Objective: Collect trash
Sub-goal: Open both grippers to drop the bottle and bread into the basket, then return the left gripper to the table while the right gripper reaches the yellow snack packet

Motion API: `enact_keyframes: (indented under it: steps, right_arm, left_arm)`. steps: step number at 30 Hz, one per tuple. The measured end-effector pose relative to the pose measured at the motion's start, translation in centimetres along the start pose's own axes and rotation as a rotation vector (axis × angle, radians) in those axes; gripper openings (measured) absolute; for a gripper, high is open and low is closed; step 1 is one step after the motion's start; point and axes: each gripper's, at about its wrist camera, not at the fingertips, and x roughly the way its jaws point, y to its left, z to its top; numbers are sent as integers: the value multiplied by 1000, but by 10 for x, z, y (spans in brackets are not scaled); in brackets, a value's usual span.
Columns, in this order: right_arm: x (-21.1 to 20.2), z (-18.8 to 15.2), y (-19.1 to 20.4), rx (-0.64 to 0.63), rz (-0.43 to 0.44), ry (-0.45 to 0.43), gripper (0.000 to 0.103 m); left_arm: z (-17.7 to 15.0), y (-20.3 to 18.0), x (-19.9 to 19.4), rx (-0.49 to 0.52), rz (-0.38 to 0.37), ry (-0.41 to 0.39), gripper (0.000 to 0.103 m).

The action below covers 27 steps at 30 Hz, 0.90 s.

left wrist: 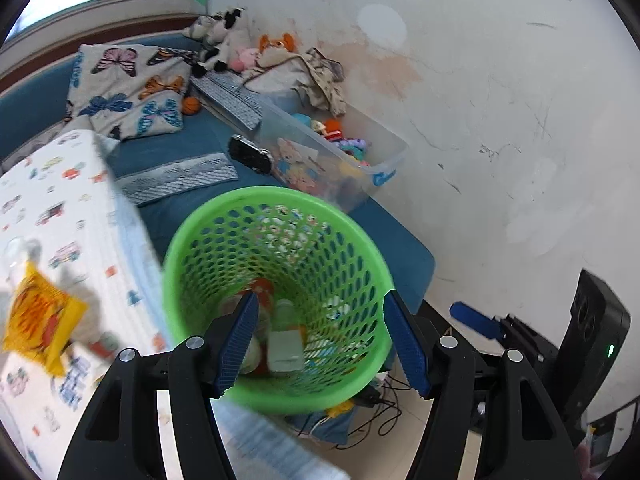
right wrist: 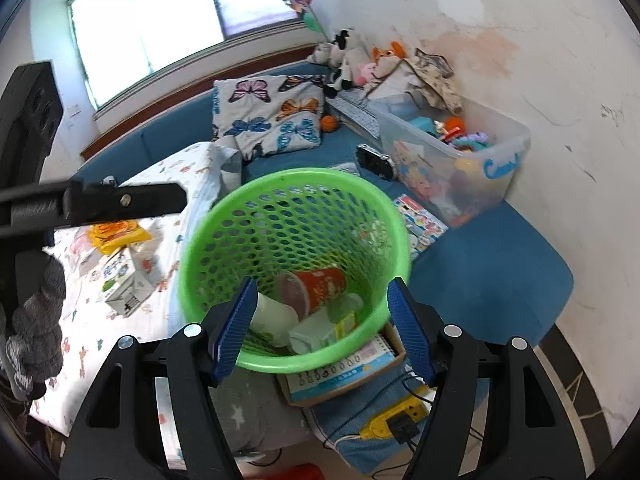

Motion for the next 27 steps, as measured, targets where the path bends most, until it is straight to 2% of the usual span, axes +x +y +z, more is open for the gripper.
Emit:
enact_keyframes:
  steps: [6,16,27]
  right_arm:
    - [3,7,31,-55,53,5,74]
    - [19,16,95,-163,186,40,82]
    - [60,29,170,-288,338,136,88]
  left_arm:
    - [-22,31,-36,-55,71,-46,63]
    - [-59,90,-95,-160,189,-134,76]
    - [-101,149,-137,-296,301,-159,81]
